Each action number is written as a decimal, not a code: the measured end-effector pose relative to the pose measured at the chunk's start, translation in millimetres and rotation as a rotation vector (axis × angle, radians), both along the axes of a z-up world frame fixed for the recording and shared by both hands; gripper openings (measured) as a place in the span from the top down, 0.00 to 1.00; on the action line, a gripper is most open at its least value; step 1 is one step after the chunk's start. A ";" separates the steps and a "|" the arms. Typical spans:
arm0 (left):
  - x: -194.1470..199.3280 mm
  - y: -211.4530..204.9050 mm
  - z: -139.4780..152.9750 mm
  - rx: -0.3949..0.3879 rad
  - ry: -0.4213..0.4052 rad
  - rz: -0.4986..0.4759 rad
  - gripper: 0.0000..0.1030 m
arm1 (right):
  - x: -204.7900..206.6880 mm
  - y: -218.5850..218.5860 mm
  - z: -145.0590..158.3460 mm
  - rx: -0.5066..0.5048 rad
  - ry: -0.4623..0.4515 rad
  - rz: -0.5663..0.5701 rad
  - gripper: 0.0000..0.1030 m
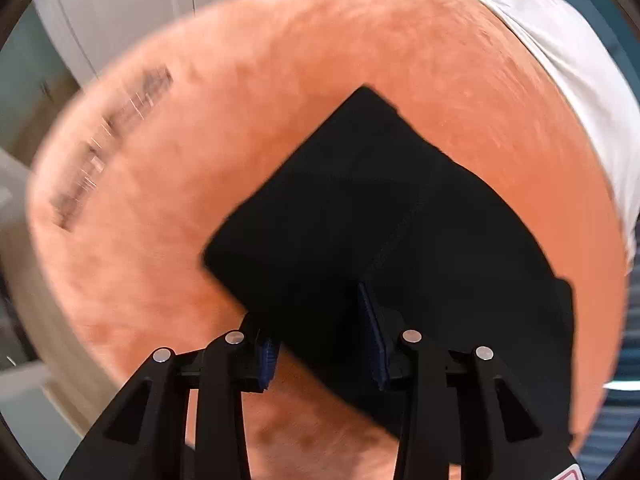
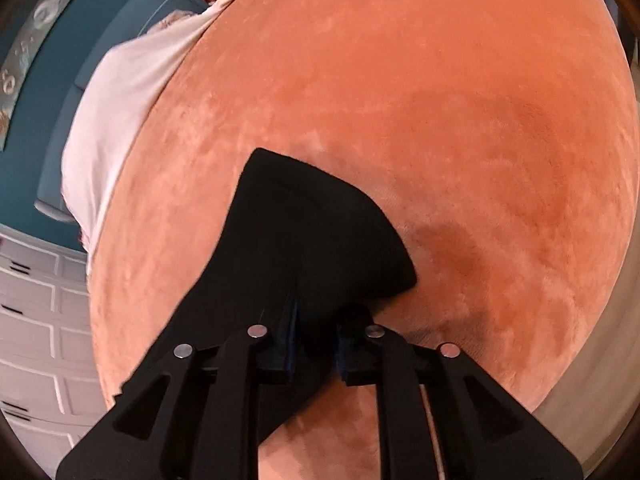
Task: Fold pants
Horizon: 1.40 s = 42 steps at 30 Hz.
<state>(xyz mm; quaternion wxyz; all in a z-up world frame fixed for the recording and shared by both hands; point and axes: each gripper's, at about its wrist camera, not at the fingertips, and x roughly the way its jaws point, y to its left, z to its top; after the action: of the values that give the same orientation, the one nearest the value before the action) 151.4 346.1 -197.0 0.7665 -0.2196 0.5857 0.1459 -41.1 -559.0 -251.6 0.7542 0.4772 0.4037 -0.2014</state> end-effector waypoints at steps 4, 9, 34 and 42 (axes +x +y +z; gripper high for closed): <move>-20.9 -27.5 39.1 0.190 -0.048 -0.034 0.59 | -6.3 -1.9 3.7 -0.008 -0.026 0.009 0.84; -34.6 -78.5 88.5 0.452 -0.175 -0.113 0.40 | 12.9 36.4 56.4 -0.249 -0.072 0.144 0.89; -51.7 -191.5 72.4 0.405 -0.164 -0.395 0.26 | 16.3 87.6 126.3 -0.273 -0.307 0.262 0.88; -58.6 -166.0 66.5 0.291 -0.175 -0.368 0.26 | 99.4 359.1 113.0 -0.363 -0.234 0.992 0.58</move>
<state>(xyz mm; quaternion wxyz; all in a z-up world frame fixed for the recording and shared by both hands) 92.9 180.1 -130.5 0.8514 -0.0082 0.5201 0.0673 58.3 -199.9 -138.6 0.8690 0.1107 0.4524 0.1670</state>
